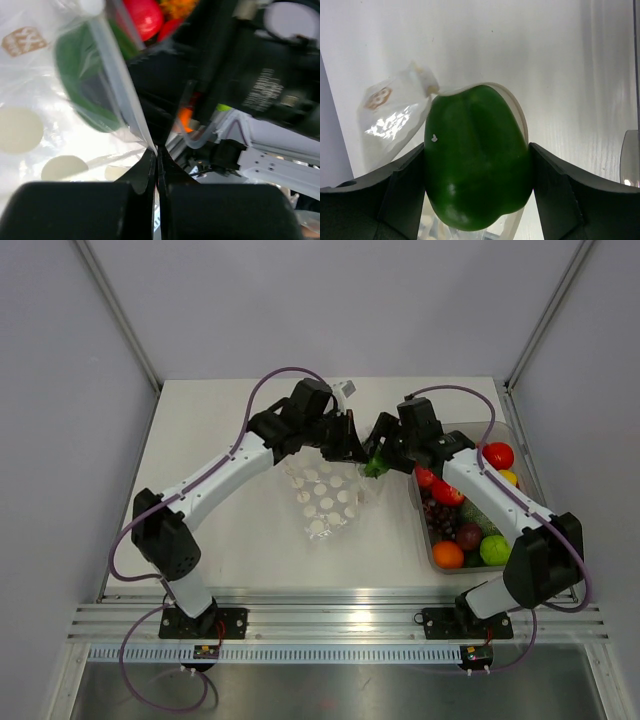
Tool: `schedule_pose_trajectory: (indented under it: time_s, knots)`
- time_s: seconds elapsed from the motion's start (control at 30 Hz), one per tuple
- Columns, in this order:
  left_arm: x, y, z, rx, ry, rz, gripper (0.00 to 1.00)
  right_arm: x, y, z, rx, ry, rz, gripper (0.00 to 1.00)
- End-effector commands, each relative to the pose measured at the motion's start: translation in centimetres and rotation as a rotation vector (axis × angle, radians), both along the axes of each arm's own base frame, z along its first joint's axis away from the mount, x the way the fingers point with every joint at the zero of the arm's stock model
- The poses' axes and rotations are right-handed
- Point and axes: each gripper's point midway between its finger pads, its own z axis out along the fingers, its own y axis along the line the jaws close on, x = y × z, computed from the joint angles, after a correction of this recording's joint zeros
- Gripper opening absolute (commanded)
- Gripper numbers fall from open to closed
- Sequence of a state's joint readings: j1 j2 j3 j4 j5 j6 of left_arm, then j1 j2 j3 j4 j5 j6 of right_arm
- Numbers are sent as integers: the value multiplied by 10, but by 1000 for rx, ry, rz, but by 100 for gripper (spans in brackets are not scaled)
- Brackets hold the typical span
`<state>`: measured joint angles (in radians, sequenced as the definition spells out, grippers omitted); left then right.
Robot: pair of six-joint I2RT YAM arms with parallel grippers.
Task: Place the food in the zip-top bag and seal the zipper
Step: Place the fake fruit in the zipper food storage bag.
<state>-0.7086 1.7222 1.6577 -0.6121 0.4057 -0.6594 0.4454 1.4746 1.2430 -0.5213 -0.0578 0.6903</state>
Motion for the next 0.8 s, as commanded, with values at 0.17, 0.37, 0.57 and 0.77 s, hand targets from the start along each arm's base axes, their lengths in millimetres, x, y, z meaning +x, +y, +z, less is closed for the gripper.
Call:
schedule_pose_trajectory:
  time_s: [0.17,0.37,0.57,0.77]
  knots:
    - [-10,-11,50,-175,-77,-67,0,8,10,28,46,-56,4,73]
    - [-3,-9,38,-178,-60,-55,0,-1,9,45,74,-87,13,74]
    - [4,-7,31,-201,-55,-57,0,-10,10,55,107,-89,27,81]
    - [8,-3,21,-227,-35,-71,0,-16,7,60,110,-98,20,80]
